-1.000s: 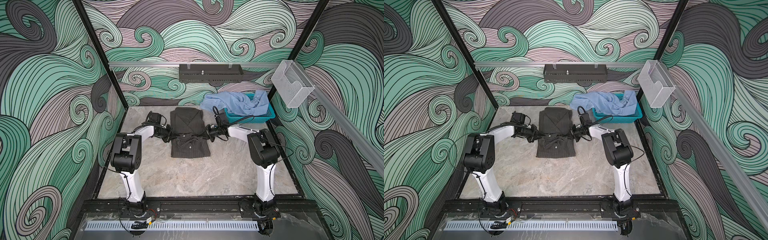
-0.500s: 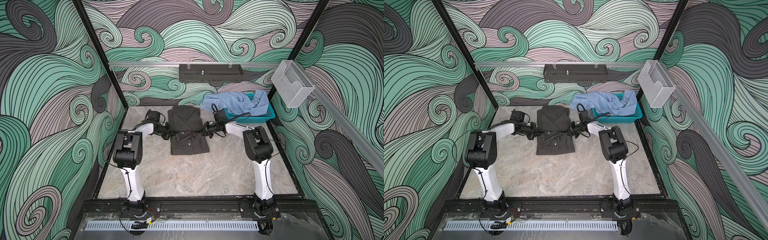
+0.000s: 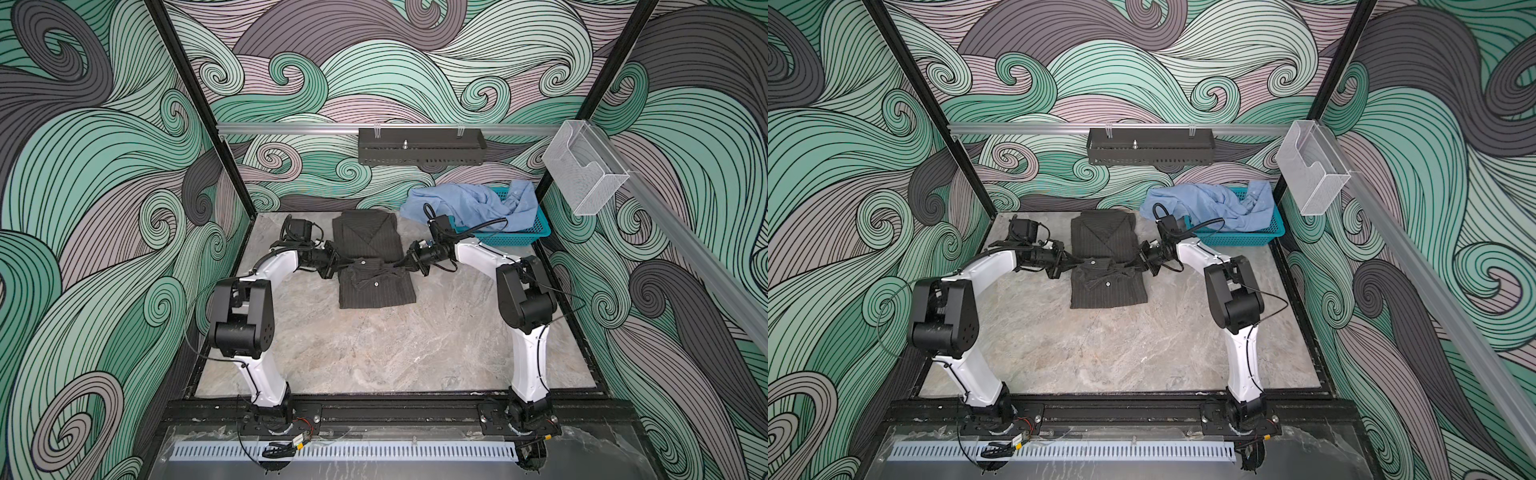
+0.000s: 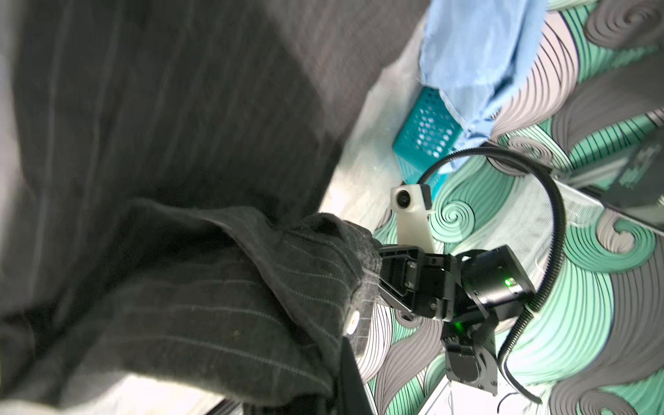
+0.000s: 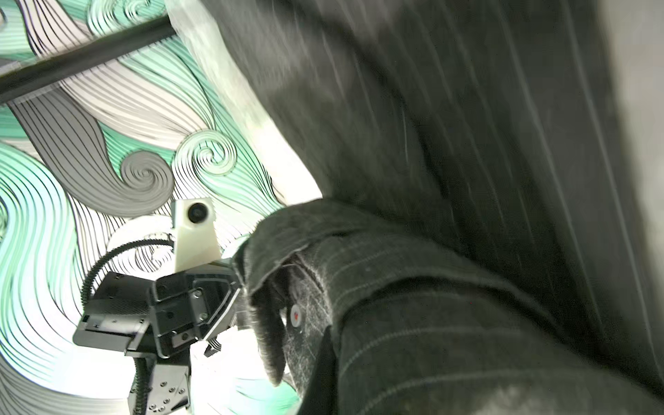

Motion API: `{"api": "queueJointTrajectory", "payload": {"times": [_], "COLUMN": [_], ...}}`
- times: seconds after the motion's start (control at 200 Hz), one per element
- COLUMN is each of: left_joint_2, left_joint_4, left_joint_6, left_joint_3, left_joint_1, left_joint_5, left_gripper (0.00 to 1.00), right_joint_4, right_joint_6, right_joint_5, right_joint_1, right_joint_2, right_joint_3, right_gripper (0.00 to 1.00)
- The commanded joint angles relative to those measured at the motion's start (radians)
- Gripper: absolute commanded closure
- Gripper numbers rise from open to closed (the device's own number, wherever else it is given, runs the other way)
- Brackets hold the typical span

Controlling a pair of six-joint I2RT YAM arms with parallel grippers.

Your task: Fold and stack the long sleeve shirts

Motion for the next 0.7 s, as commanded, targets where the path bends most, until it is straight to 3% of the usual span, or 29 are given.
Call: {"api": "queueJointTrajectory", "payload": {"times": [0.0,0.305,0.46,0.565,0.696], "left_joint_2": [-0.101,-0.457,-0.614,-0.620,-0.507], "left_joint_4": [-0.067,-0.094,-0.104,-0.089,-0.078], "left_joint_6": [0.040,-0.029,-0.088,-0.100,-0.075], "left_joint_3": [-0.088,-0.421,-0.470,-0.427,-0.324], "left_joint_1": [-0.017,-0.113,-0.121,-0.120,-0.103], "left_joint_5": [0.015,-0.031,-0.062,-0.094,-0.091], "left_gripper": [1.00,1.00,1.00,1.00,1.00], "right_joint_4": [-0.049,0.021,0.066,0.048,0.019], "right_joint_6": [-0.053,0.001,0.052,0.046,0.037], "right_joint_5": [-0.001,0.047,0.066,0.062,0.039], "right_joint_1": [0.037,0.158,0.173,0.165,0.135], "right_joint_2": [-0.110,-0.402,-0.501,-0.490,-0.409], "right_joint_3": [-0.094,-0.440,-0.508,-0.454,-0.352], "right_gripper": [0.94,0.94,0.94,0.94,0.94]}}
